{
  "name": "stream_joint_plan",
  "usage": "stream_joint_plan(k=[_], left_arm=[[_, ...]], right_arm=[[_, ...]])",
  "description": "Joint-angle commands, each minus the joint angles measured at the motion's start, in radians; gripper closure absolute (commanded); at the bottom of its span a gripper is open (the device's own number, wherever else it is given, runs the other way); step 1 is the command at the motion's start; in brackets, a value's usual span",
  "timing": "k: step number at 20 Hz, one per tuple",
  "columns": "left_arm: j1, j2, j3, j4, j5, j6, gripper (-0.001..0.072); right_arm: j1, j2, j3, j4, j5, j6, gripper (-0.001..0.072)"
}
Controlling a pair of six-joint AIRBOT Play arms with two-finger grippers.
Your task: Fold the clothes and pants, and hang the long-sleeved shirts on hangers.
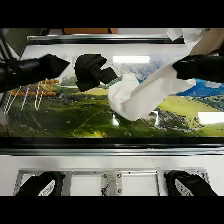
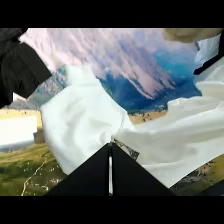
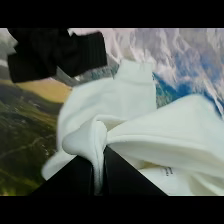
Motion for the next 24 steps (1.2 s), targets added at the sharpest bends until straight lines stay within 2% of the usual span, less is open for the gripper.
stream_joint_plan(k=[1,2,3,4,6,9,10,12,14,17,19,21,24], left_arm=[[0.015,0.031,0.037,0.009,-0.012,0.011,0.0685],[0.015,0.031,-0.002,0.008,0.015,0.011,0.0488],[0.015,0.031,-0.05,0.005,0.052,0.007,0.0182],[0.016,0.027,-0.094,0.006,0.083,0.002,0.014],[0.016,0.001,-0.163,0.004,0.111,0.0,0.0141],[0.002,-0.071,-0.227,-0.002,0.092,0.0,0.0141],[0.001,-0.09,-0.241,0.0,0.092,0.0,0.0142],[0.014,-0.122,-0.24,0.005,0.068,0.003,0.0142],[0.039,-0.15,-0.214,0.009,0.006,0.049,0.0142],[0.046,-0.201,-0.191,0.01,-0.123,0.145,0.0142],[0.014,-0.239,-0.205,0.072,-0.167,0.183,0.0142],[-0.046,-0.273,-0.229,0.188,-0.166,0.185,0.0141],[-0.105,-0.325,-0.241,0.213,-0.137,0.195,0.0141]], right_arm=[[-0.004,0.101,0.058,0.086,0.055,0.05,0.0677],[-0.003,0.097,0.054,0.126,0.076,0.05,0.0677],[0.005,0.085,0.041,0.181,0.084,0.048,0.0677],[0.029,0.068,0.023,0.226,0.082,0.048,0.0676],[0.127,0.018,-0.031,0.241,0.063,0.048,0.0676],[0.356,-0.1,-0.152,0.239,-0.08,0.004,0.0675],[0.428,-0.154,-0.177,0.239,-0.115,-0.04,0.0629],[0.497,-0.245,-0.179,0.237,-0.117,-0.079,0.0209],[0.476,-0.267,-0.179,0.183,-0.107,-0.071,0.0255],[0.393,-0.217,-0.183,-0.008,-0.026,0.043,0.025],[0.341,-0.169,-0.204,-0.101,0.028,0.1,0.0246],[0.29,-0.122,-0.249,-0.107,0.042,0.109,0.0246],[0.222,-0.089,-0.292,-0.107,0.042,0.141,0.0246]])
